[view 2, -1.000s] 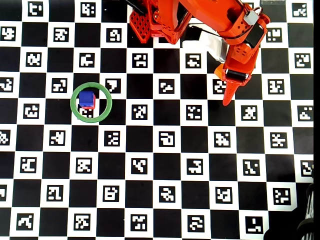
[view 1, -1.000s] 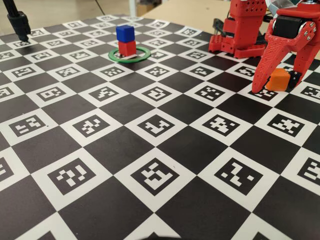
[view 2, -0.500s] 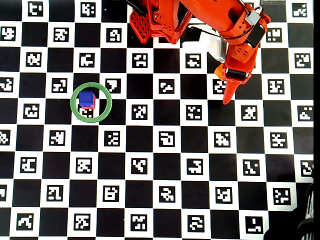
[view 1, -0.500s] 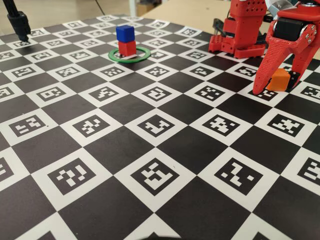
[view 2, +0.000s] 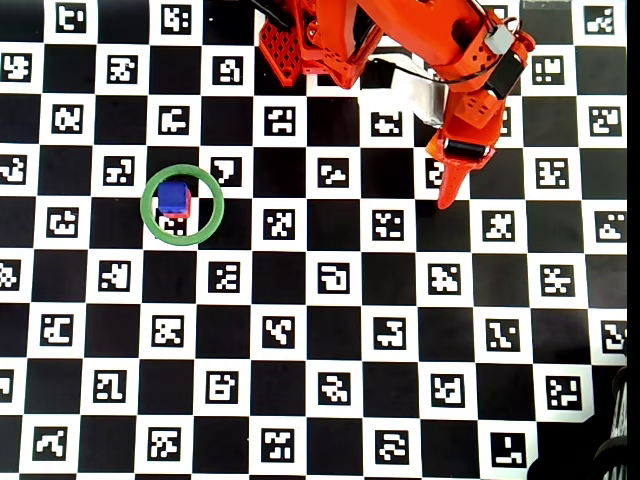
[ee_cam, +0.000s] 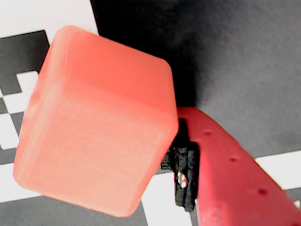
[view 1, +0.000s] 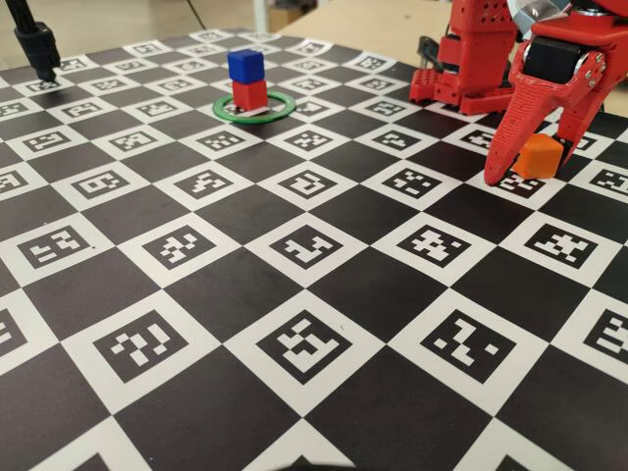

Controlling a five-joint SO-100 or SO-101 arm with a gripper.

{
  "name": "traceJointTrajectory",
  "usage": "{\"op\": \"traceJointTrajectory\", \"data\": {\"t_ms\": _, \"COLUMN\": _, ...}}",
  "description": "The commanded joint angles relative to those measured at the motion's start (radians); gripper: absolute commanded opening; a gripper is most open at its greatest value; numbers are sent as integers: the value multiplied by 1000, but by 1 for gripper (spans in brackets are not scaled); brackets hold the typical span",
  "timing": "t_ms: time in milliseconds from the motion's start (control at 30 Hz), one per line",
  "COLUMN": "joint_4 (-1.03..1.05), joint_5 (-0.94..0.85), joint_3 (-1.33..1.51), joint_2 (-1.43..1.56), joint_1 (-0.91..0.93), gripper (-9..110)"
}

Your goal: Grab the red cube then put it in the green circle then put the blue cube on top and finally the orange cube on top

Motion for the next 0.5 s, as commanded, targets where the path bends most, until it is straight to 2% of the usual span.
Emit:
{"op": "traceJointTrajectory", "data": {"t_ms": 0, "joint_4": 6, "joint_5": -15, "joint_3": 20, "joint_2": 12, "joint_1": 29, "gripper": 49}}
{"op": "traceJointTrajectory", "data": {"t_ms": 467, "joint_4": -12, "joint_5": -58, "joint_3": 38, "joint_2": 15, "joint_1": 78, "gripper": 31}}
